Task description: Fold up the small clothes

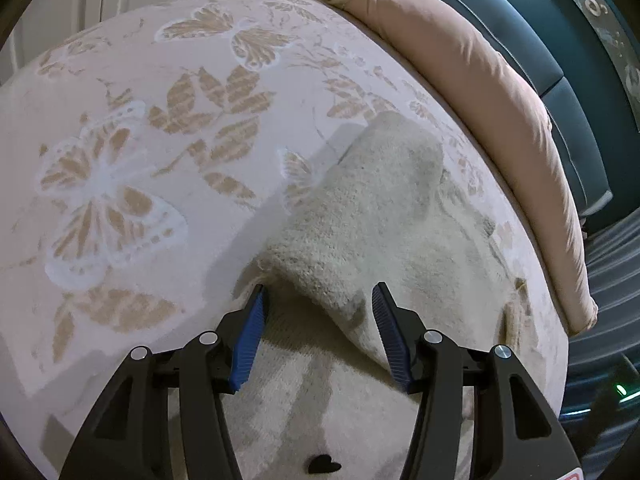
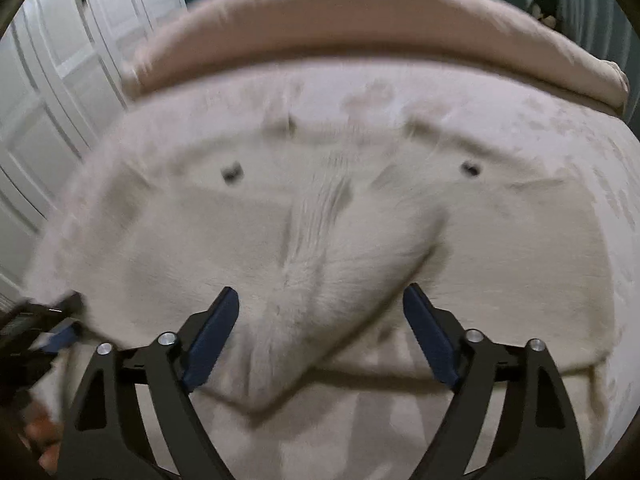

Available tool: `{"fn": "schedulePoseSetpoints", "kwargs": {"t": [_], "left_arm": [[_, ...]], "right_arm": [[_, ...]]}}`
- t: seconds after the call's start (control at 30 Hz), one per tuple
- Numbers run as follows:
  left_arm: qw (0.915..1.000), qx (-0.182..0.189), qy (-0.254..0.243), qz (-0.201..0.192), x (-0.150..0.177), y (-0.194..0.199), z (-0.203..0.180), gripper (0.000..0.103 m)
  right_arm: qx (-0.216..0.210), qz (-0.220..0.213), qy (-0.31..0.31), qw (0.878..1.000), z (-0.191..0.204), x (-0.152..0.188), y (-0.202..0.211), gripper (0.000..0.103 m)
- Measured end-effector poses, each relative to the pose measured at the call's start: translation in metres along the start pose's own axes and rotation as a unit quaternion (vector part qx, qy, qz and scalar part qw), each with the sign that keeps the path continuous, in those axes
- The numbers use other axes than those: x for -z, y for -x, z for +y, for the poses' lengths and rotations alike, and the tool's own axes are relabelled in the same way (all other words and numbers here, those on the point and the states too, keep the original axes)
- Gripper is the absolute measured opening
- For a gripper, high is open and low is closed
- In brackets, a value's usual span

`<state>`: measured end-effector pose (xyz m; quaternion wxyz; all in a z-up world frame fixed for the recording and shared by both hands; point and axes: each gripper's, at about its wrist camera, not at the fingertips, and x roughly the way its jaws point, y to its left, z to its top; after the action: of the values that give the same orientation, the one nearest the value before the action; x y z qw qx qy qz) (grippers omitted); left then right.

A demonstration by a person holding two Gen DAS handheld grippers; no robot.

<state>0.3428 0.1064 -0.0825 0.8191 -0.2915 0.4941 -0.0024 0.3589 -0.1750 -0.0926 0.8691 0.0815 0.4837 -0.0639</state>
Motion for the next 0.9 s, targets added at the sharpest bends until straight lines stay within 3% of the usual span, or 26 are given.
{"fn": "schedulePoseSetpoints", "kwargs": {"t": [0.03,0.07,0.13,0.23,0.27,0.37,0.4,0.43,0.47,0.53,0.63,0.73,0.8,0.83,0.9], "left_arm": [[1.0000,-0.002,0.000,-0.001,-0.001,-0.001,-0.001,0.052],[1.0000,-0.001,0.001,-0.001,-0.006,0.001,0.001,0.052],[1.0000,0.008,0.002,-0.002,-0.008,0.003,-0.001,0.052],[0.9999,0.014,-0.001,-0.003,-0.009,0.001,0.001,0.052],[0.9999,0.017,-0.001,0.000,-0.008,-0.002,0.001,0.052],[0.9999,-0.003,-0.017,-0.002,0.000,-0.010,-0.005,0.052],[0.9996,-0.013,-0.024,-0.006,0.002,-0.011,-0.009,0.051],[0.9993,-0.018,-0.031,-0.007,0.004,-0.010,-0.014,0.052],[0.9995,-0.013,-0.029,-0.004,0.005,-0.009,-0.016,0.052],[0.9998,0.017,-0.006,0.007,0.005,-0.006,-0.014,0.052],[0.9985,0.043,0.027,0.019,0.003,-0.007,-0.008,0.052],[0.9981,0.041,0.041,0.020,0.000,-0.010,-0.007,0.051],[0.9983,0.038,0.041,0.016,-0.003,-0.012,-0.009,0.032],[0.9982,0.042,0.040,0.015,-0.006,-0.013,-0.011,0.007],[0.9984,0.049,0.028,0.003,-0.012,-0.010,-0.018,0.004]], "right_arm": [[0.004,0.012,0.006,1.000,0.002,-0.001,-0.009,0.037],[-0.011,0.012,0.000,1.000,0.000,-0.005,-0.006,0.014],[-0.079,-0.054,-0.053,0.994,-0.023,-0.014,0.035,0.012],[-0.119,-0.133,-0.106,0.978,-0.068,-0.007,0.083,0.013],[-0.121,-0.133,-0.125,0.976,-0.086,-0.002,0.083,0.017],[-0.046,-0.027,-0.158,0.986,-0.135,0.026,0.026,0.021],[-0.055,0.000,-0.176,0.983,-0.151,0.041,0.010,0.020],[-0.086,-0.019,-0.199,0.976,-0.160,0.048,0.016,0.022],[-0.106,-0.030,-0.220,0.969,-0.168,0.053,0.025,0.035],[-0.098,-0.053,-0.239,0.965,-0.180,0.059,0.042,0.061],[-0.090,-0.057,-0.247,0.963,-0.192,0.063,0.047,0.063],[-0.082,-0.043,-0.267,0.959,-0.199,0.062,0.036,0.061],[-0.058,-0.023,-0.261,0.963,-0.198,0.046,0.030,0.044],[-0.053,-0.013,-0.247,0.968,-0.197,0.031,0.025,0.013],[-0.071,-0.035,-0.218,0.973,-0.185,0.007,0.045,0.009]]}}
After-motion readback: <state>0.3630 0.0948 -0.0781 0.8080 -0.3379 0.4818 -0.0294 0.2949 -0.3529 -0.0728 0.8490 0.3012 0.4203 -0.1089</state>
